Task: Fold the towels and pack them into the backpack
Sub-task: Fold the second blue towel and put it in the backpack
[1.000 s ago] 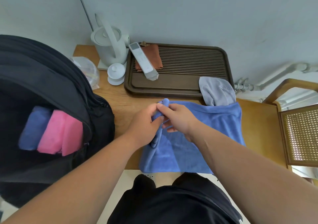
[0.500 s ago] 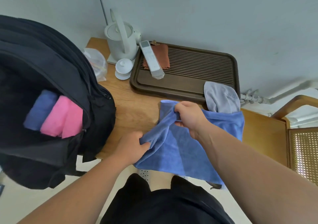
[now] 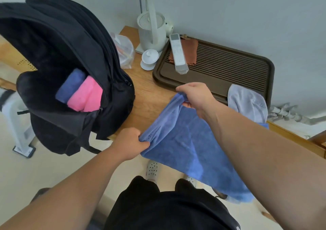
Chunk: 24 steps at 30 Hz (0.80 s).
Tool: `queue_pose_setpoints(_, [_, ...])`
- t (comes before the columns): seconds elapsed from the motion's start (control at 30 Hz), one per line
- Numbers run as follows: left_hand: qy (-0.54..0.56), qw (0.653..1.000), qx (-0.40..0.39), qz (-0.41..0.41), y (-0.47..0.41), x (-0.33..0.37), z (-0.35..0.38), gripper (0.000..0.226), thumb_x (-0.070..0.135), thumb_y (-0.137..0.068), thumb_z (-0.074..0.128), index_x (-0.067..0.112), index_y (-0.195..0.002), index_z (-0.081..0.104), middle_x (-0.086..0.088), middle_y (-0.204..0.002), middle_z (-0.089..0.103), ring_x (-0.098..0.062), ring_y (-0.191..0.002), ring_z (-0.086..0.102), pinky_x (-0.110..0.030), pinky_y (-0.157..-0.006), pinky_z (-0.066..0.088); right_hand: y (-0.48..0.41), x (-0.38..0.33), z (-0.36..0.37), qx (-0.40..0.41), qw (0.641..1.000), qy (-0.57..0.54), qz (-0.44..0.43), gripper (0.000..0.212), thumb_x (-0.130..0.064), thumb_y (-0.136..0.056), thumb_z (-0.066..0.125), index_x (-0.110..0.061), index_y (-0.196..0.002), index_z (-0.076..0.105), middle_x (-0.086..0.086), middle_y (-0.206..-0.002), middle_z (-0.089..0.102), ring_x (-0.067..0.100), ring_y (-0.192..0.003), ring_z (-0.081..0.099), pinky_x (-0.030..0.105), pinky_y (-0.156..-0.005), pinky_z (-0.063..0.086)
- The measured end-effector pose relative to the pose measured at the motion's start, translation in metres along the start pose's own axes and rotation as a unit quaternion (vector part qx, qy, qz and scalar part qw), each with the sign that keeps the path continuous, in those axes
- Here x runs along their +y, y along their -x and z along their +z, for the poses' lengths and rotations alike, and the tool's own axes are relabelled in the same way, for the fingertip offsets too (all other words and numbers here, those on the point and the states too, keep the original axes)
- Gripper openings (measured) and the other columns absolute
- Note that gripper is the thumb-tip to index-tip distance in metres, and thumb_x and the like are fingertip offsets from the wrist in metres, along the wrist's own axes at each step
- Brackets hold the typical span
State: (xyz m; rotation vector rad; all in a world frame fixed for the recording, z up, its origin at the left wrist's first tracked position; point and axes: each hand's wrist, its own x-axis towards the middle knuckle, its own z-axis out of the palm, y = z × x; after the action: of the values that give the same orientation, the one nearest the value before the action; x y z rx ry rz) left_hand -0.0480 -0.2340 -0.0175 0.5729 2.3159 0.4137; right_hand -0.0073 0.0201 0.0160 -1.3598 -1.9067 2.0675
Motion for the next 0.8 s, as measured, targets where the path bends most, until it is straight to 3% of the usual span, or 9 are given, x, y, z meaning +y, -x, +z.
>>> queue_pose_setpoints(0.13, [0.022, 0.998, 0.041, 0.032, 0.007, -0.001, -0.013, 0.032, 0.021, -0.077, 0.061, 0.015, -0.059, 0.037, 0.000, -0.056, 0.038, -0.018, -0.053, 0.035, -0.031, -0.050, 0.030, -0.010, 0.013, 0.014, 0.017, 0.998, -0.028, 0.048, 0.017, -0.019, -0.081, 0.068, -0.003, -0.087, 0.064, 0.008, -0.087, 0.055, 0.024, -0.085, 0.054, 0.046, -0.080, 0.060])
queue_pose_setpoints(0.2, [-0.002, 0.996, 0.075, 0.054, 0.007, -0.002, -0.024, 0.030, 0.013, -0.077, 0.060, 0.013, -0.061, 0.035, -0.003, -0.056, 0.039, -0.018, -0.053, 0.032, -0.032, -0.050, 0.027, -0.011, 0.010, 0.025, 0.002, 0.998, -0.045, 0.047, 0.011, -0.016, -0.085, 0.064, -0.010, -0.089, 0.072, 0.005, -0.094, 0.062, 0.026, -0.098, 0.059, 0.047, -0.080, 0.058])
queue_pose_setpoints(0.27, [-0.024, 0.991, 0.113, 0.068, 0.007, -0.002, -0.034, 0.029, 0.010, -0.078, 0.060, 0.011, -0.063, 0.035, -0.004, -0.056, 0.042, -0.020, -0.051, 0.033, -0.033, -0.048, 0.026, -0.013, 0.001, 0.040, -0.022, 0.997, -0.068, 0.034, 0.023, -0.011, -0.088, 0.058, -0.021, -0.096, 0.077, 0.001, -0.106, 0.064, 0.027, -0.110, 0.058, 0.047, -0.083, 0.057])
queue_pose_setpoints(0.43, [-0.162, 0.973, 0.157, 0.042, 0.015, 0.002, -0.053, 0.029, 0.014, -0.086, 0.054, 0.017, -0.069, 0.031, -0.001, -0.060, 0.043, -0.019, -0.050, 0.037, -0.031, -0.049, 0.026, -0.021, -0.026, 0.077, -0.105, 0.990, -0.092, 0.005, 0.037, 0.001, -0.087, 0.050, -0.024, -0.102, 0.074, 0.010, -0.121, 0.064, 0.033, -0.114, 0.063, 0.058, -0.087, 0.057])
queue_pose_setpoints(0.6, [-0.254, 0.954, 0.147, 0.058, 0.014, 0.000, -0.055, 0.020, 0.012, -0.091, 0.049, 0.018, -0.089, 0.030, 0.003, -0.063, 0.038, -0.024, -0.059, 0.046, -0.033, -0.052, 0.030, -0.025, -0.032, 0.105, -0.117, 0.990, -0.077, 0.004, 0.036, 0.001, -0.090, 0.054, -0.023, -0.110, 0.070, 0.010, -0.121, 0.063, 0.029, -0.113, 0.063, 0.050, -0.085, 0.060])
queue_pose_setpoints(0.73, [-0.219, 0.966, 0.122, 0.070, 0.006, 0.000, -0.050, 0.022, 0.010, -0.090, 0.049, 0.018, -0.090, 0.029, 0.002, -0.065, 0.039, -0.024, -0.060, 0.046, -0.033, -0.047, 0.025, -0.029, -0.022, 0.100, -0.080, 0.996, -0.028, 0.007, 0.041, 0.008, -0.086, 0.051, -0.019, -0.112, 0.069, 0.011, -0.125, 0.058, 0.027, -0.111, 0.060, 0.037, -0.071, 0.063])
queue_pose_setpoints(0.8, [-0.186, 0.973, 0.109, 0.081, 0.003, 0.003, -0.044, 0.022, 0.010, -0.090, 0.050, 0.018, -0.088, 0.030, 0.002, -0.066, 0.039, -0.022, -0.058, 0.043, -0.033, -0.046, 0.022, -0.031, -0.014, 0.089, -0.044, 0.999, -0.013, 0.018, 0.044, 0.012, -0.087, 0.045, -0.015, -0.112, 0.069, 0.012, -0.117, 0.056, 0.025, -0.095, 0.062, 0.028, -0.063, 0.060])
